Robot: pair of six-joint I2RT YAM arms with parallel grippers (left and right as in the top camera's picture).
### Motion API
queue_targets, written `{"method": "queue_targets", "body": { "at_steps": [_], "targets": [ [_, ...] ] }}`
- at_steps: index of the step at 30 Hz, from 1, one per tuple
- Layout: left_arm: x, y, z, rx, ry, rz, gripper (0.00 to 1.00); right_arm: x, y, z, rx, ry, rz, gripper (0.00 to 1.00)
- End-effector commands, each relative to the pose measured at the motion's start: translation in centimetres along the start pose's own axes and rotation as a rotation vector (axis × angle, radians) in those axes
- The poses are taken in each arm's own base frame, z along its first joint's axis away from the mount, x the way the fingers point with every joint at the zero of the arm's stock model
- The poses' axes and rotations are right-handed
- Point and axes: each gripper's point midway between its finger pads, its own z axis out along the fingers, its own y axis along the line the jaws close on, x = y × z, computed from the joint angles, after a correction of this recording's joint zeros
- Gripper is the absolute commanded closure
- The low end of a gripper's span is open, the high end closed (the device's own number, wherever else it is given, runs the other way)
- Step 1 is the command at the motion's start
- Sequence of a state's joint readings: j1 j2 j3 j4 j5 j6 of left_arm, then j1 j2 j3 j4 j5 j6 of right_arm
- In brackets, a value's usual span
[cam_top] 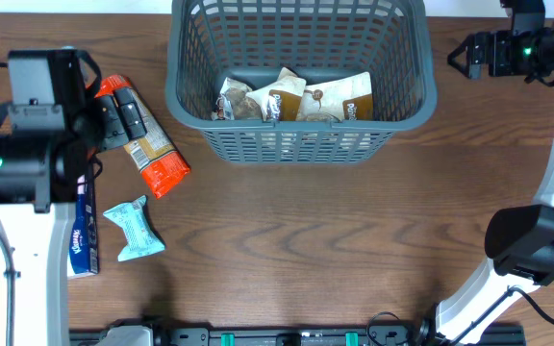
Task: Pack container
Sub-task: 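Reach the left gripper to the spaghetti package and grasp it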
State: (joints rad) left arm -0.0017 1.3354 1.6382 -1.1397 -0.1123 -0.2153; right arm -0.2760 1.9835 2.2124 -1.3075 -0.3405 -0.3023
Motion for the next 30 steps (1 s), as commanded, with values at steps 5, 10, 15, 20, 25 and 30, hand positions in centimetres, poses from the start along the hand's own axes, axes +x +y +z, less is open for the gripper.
{"method": "queue_targets", "body": {
  "at_steps": [5,10,15,20,25,30],
  "targets": [
    [0.5,2.4,5.3,-0.107,0.139,-0.268,0.01,1.8,0.0,2.1,-0.027,0.056,0.001,0.01],
    [1.9,3.3,10.2,-0.116,0.283,-0.308,0.01,4.0,-0.1,4.2,-0.046,0.119,0.032,0.01],
    [3.0,2.7,14.8,-0.047,0.395,-0.291,0.01,5.8,-0.2,6.0,-0.061,0.166,0.048,0.01],
    [3.2,2.5,18.2,-0.039,0.417,-0.27,0.01,6.8,-0.2,6.8,-0.068,0.188,0.056,0.01],
    [3.3,2.3,20.1,-0.048,0.422,-0.333,0.01,6.8,-0.2,6.9,-0.069,0.189,0.056,0.01],
    [2.8,1.6,21.4,-0.006,0.405,-0.34,0.01,6.8,-0.2,6.9,-0.069,0.189,0.056,0.01]
  ]
}}
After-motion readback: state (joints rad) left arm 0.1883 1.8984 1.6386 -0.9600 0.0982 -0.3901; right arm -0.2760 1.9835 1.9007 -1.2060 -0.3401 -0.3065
